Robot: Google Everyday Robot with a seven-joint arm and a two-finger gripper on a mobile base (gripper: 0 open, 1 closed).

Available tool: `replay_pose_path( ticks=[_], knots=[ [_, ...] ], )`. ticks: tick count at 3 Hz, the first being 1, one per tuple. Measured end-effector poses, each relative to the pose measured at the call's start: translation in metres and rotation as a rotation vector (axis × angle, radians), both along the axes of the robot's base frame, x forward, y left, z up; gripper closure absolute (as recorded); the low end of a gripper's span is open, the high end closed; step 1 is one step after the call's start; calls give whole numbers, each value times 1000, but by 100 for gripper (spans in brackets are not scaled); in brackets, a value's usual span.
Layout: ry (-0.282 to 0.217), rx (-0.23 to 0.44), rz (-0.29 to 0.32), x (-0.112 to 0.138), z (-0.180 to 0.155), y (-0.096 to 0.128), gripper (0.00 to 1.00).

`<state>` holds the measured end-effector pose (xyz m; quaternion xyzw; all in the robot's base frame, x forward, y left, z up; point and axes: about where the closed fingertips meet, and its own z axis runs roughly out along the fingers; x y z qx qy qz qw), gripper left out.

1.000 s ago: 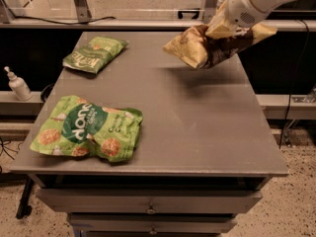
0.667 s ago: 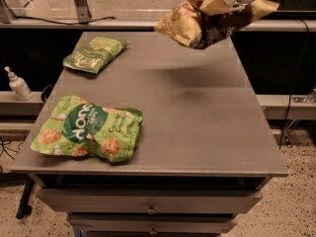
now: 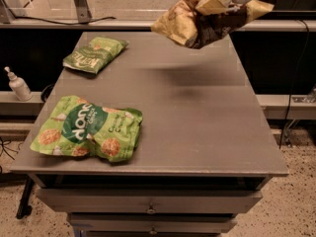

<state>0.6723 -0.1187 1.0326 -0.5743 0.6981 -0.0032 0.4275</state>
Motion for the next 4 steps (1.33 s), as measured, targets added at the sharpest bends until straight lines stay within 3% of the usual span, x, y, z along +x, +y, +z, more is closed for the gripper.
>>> replay_pose_path(
  ticks=[2,4],
  knots=[
    [-33,60,68,28,-10,42,100],
    [-86,100,199,74,-33,108,100]
  ],
)
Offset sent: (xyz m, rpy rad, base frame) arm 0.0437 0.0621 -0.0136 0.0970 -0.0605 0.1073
